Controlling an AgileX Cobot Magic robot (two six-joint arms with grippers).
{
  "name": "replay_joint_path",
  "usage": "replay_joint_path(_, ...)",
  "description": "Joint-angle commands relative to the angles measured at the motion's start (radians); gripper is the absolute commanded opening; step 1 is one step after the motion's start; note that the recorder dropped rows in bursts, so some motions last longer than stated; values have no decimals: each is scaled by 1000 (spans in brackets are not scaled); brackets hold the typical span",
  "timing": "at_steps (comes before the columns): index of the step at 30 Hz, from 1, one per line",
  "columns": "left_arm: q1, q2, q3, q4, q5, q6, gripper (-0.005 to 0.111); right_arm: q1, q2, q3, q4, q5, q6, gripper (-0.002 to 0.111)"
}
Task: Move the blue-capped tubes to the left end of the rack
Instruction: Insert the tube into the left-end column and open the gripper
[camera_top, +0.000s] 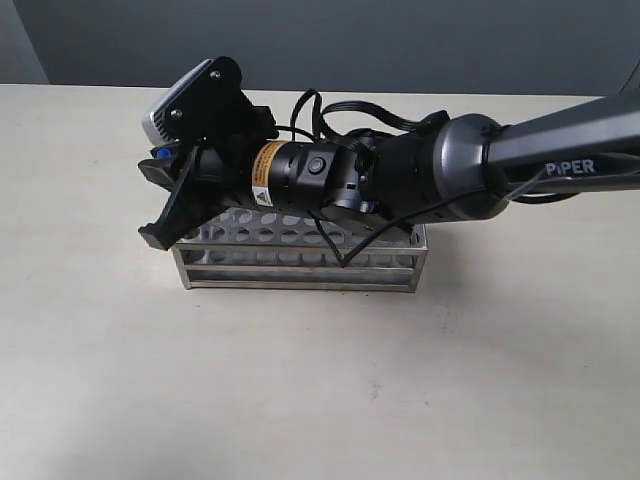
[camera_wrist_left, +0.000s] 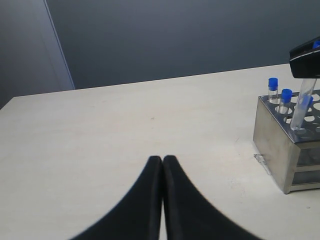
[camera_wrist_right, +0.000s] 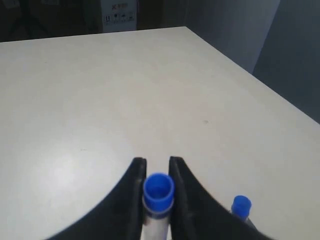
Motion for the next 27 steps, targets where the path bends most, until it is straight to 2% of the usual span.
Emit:
replay_joint_path(1,-4,-5,-3,-1,-3,0,1,-3,12,7,-12,76,-6,0)
replay_joint_path(8,-4,-5,-3,-1,-3,0,1,-3,12,13,-12,149,10,0)
replay_joint_path(27,-4,-5,-3,-1,-3,0,1,-2,-21,13,-14,175,28,0)
